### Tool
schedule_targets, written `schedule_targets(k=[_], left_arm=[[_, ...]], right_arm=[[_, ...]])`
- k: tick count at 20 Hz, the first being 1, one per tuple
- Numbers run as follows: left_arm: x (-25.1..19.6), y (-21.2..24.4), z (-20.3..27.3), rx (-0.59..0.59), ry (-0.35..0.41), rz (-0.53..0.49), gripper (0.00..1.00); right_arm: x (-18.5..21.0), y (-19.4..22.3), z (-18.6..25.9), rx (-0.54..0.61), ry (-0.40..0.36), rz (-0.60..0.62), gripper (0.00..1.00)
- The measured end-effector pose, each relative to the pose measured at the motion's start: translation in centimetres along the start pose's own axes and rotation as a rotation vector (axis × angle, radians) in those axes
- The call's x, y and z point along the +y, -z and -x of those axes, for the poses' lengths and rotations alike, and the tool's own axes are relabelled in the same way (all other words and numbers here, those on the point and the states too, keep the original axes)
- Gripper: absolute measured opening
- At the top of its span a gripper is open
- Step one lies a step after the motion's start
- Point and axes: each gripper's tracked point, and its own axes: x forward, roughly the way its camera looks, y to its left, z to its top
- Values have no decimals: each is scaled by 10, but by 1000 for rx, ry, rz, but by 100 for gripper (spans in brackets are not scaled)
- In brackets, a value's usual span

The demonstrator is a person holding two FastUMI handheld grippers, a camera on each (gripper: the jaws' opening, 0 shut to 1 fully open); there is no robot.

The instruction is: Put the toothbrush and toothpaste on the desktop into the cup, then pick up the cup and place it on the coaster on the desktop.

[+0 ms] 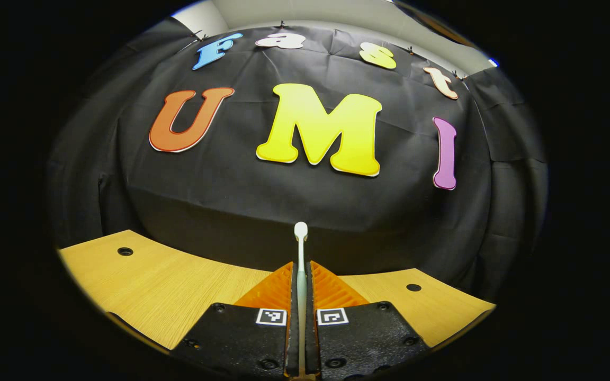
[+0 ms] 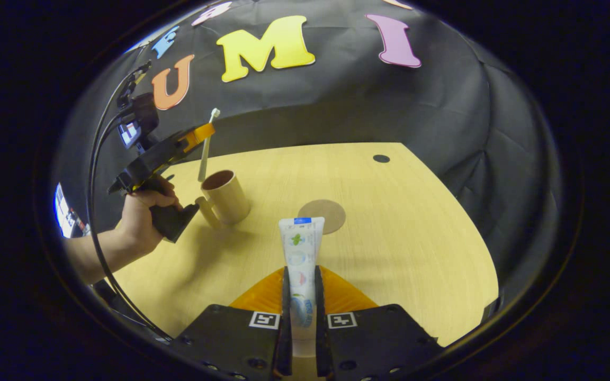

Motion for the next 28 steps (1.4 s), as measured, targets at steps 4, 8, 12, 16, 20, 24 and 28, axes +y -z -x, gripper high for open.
schedule_targets(k=[4, 8, 12, 16, 20, 24, 28], left_arm=[[-2, -2, 1, -2, 9, 0, 8], [-10, -10, 3, -32, 33, 7, 8], [-12, -10, 0, -33, 44, 3, 10], [-11, -2, 3, -2, 38, 6, 11], [-13, 5, 10, 13, 48, -5, 11], [-15, 5, 22, 16, 54, -43, 78], [-10, 0, 35, 17, 17, -53, 98]], right_arm=[[-1, 0, 1, -3, 5, 0, 18], [-2, 2, 3, 0, 6, -6, 18], [-2, 1, 3, -3, 4, -2, 18], [-3, 2, 4, -1, 6, -5, 18], [-3, 2, 4, -1, 1, 1, 21], [3, -1, 6, -9, -10, 11, 21], [14, -12, 11, -43, -30, 35, 18]])
